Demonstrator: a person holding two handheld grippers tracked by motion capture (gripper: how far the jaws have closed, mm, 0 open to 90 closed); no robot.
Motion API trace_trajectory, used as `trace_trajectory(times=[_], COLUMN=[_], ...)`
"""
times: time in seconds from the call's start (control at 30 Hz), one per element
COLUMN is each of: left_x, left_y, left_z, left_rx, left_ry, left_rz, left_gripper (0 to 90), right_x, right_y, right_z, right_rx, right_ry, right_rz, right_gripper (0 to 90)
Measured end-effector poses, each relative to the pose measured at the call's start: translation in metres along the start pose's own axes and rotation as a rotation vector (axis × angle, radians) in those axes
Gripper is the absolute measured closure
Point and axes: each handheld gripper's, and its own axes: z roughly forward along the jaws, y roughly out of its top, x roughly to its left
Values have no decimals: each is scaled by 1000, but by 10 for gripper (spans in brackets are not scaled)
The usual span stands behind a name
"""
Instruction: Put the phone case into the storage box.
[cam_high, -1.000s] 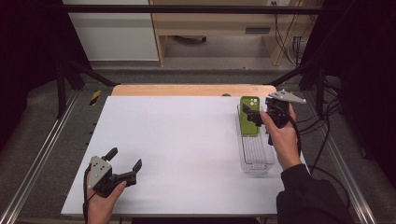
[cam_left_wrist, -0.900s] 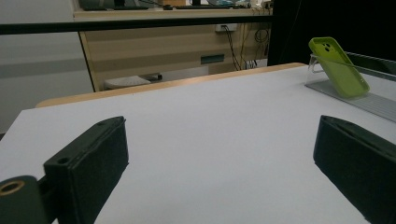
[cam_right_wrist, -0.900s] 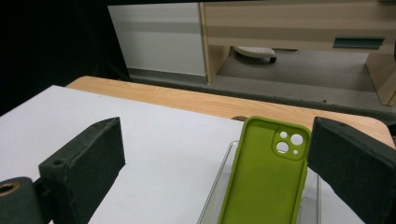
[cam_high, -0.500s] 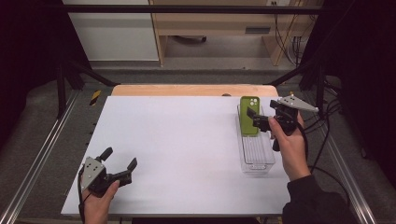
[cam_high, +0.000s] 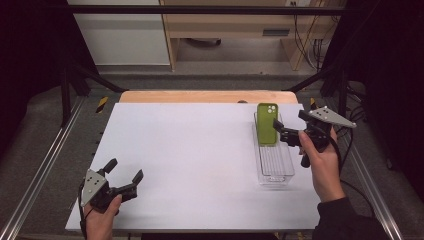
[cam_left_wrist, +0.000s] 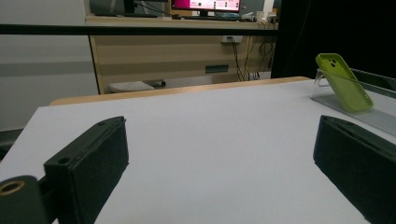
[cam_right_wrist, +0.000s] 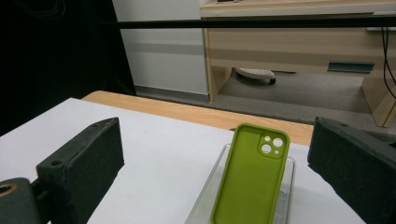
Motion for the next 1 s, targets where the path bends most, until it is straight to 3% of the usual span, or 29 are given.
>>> trace_trajectory(times=[1.0], left_x=[0], left_y=[-4], left_z=[1], left_rx=[24], left_ry=[-32], left_rz=[-19], left_gripper=[28], right_x=[-30], right_y=[-31], right_z=[-53], right_rx=[-33], right_ry=[-54], right_rz=[-29], right_gripper=[37])
